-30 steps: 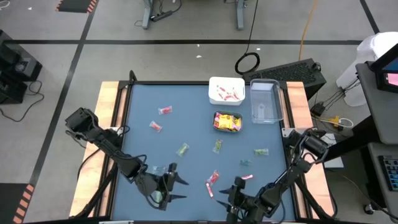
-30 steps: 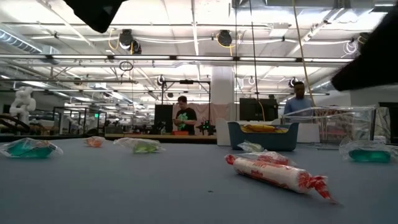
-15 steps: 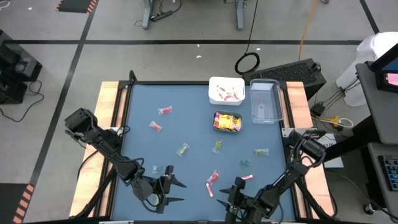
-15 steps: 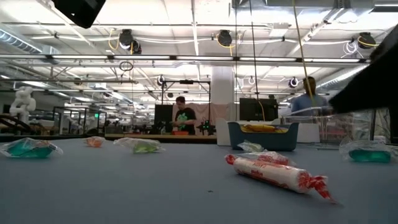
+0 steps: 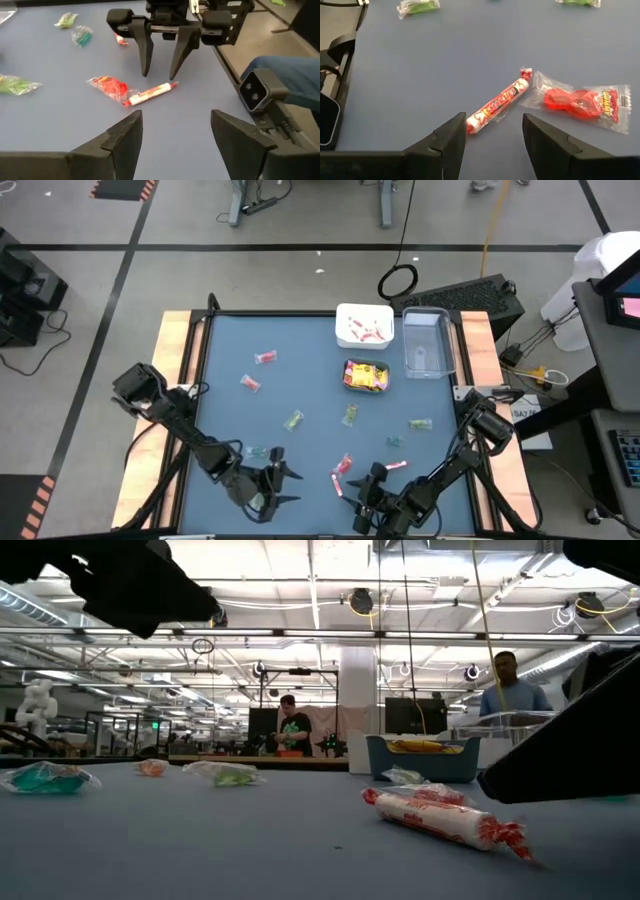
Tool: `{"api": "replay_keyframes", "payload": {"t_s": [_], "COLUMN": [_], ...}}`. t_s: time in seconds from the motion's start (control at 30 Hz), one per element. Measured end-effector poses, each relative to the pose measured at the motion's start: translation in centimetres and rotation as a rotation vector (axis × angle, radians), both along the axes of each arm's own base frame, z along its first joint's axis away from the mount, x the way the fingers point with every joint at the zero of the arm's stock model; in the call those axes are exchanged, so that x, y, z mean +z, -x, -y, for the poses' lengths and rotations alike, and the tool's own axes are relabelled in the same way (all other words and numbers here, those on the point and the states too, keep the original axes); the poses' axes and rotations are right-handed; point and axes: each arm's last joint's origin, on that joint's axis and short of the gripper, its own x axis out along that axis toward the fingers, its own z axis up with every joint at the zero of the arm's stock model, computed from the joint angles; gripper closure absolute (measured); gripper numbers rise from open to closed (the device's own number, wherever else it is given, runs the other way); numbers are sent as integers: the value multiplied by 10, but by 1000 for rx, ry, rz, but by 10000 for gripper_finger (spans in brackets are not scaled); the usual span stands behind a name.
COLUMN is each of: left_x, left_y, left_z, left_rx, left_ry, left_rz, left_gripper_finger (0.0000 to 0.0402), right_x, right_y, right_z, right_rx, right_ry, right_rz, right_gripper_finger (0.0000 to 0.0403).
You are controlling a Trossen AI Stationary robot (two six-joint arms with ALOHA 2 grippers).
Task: Sort candy
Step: Put the left white candy into the white bin
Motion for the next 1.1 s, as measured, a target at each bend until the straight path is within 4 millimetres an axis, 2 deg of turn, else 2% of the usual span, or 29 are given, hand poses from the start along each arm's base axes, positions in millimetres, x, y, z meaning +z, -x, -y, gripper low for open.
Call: {"api": "replay_keyframes", "payload": {"t_s": [0.5,0.87,1.1], "left_x": [1,1,1], "left_y": [-2,-2,-2], "left_z": [-1,-1,-1], "left_rx": [14,14,14], "left_ry": [25,25,25], "left_rz": [9,9,9], "left_gripper_finger": [162,162,162], "right_x": [-2,7,-15], "right_y": [1,-10,-16], "right_z": [1,-1,2], "right_rx": [52,-7,-21], "right_ry": [103,-30,40], "right_rz": [-46,87,90], "right_gripper_finger": [218,218,218]}}
